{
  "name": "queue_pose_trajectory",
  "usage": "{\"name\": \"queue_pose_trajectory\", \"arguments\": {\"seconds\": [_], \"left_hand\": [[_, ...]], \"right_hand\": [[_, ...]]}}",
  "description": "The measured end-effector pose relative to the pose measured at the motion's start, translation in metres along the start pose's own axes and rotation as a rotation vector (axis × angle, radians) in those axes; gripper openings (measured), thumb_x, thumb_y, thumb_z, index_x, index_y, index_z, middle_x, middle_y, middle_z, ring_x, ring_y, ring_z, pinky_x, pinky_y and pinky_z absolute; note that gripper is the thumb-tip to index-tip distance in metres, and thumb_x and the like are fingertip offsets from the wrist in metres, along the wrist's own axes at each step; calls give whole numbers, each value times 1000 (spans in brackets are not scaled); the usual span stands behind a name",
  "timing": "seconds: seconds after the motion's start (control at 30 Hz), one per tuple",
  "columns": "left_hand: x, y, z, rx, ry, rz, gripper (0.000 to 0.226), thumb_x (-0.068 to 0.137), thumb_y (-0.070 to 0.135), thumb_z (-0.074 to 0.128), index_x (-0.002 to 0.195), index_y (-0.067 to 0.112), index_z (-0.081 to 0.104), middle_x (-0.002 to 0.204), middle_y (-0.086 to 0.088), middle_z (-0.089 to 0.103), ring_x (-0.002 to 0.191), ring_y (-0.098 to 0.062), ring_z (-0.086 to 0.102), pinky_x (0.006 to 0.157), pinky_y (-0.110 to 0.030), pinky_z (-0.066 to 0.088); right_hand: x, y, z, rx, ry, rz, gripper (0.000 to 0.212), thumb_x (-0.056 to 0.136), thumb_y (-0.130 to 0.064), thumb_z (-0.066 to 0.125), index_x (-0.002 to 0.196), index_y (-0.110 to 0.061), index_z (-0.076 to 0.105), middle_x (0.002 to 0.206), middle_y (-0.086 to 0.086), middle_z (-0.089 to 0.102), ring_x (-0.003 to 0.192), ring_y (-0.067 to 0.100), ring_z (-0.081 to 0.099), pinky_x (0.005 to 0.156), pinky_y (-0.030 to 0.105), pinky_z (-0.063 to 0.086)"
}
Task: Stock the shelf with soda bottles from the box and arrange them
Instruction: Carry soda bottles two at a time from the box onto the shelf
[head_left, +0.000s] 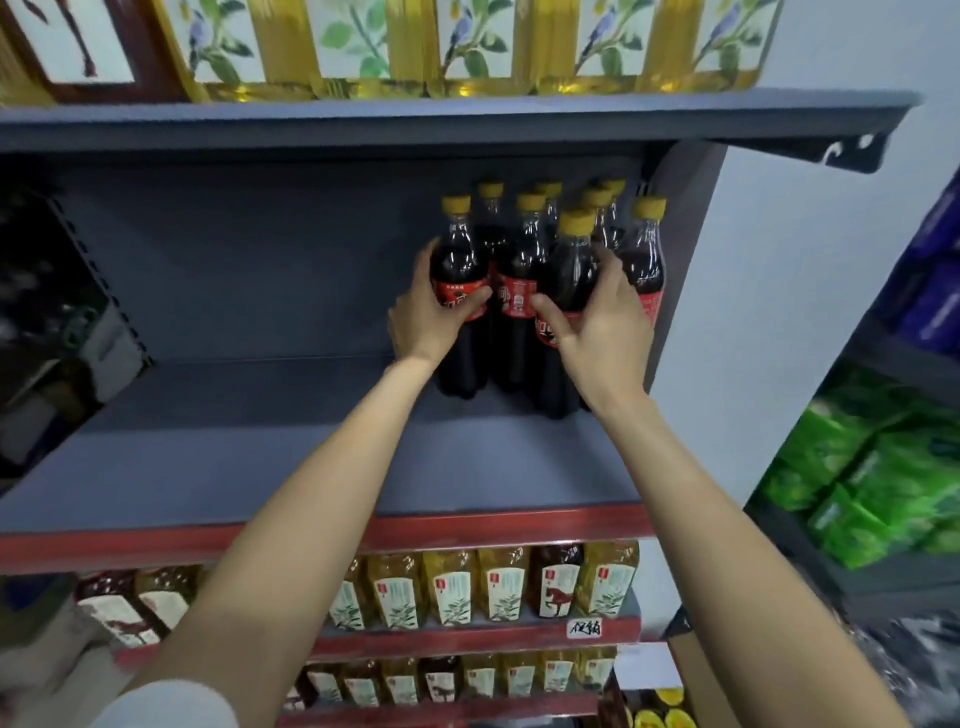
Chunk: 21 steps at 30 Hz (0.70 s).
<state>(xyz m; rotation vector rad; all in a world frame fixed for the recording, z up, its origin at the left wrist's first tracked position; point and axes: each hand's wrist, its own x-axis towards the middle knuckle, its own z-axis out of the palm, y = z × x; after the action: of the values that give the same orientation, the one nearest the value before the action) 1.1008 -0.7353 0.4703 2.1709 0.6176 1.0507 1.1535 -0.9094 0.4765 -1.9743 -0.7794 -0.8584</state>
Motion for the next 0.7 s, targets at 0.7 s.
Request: {"name": "queue_pose_trajectory", "arguments": {"seconds": [0.7], "left_hand": [[8,-16,-3,28,15,34,79,91,36,60,151,17,13,154,-12,25,140,-29,27,111,-39,27]], "right_hand": [[-30,-10,4,-48,241,-188,28,89,-19,61,115,-8,63,112,12,62,103,30,54,86,47,43]]}}
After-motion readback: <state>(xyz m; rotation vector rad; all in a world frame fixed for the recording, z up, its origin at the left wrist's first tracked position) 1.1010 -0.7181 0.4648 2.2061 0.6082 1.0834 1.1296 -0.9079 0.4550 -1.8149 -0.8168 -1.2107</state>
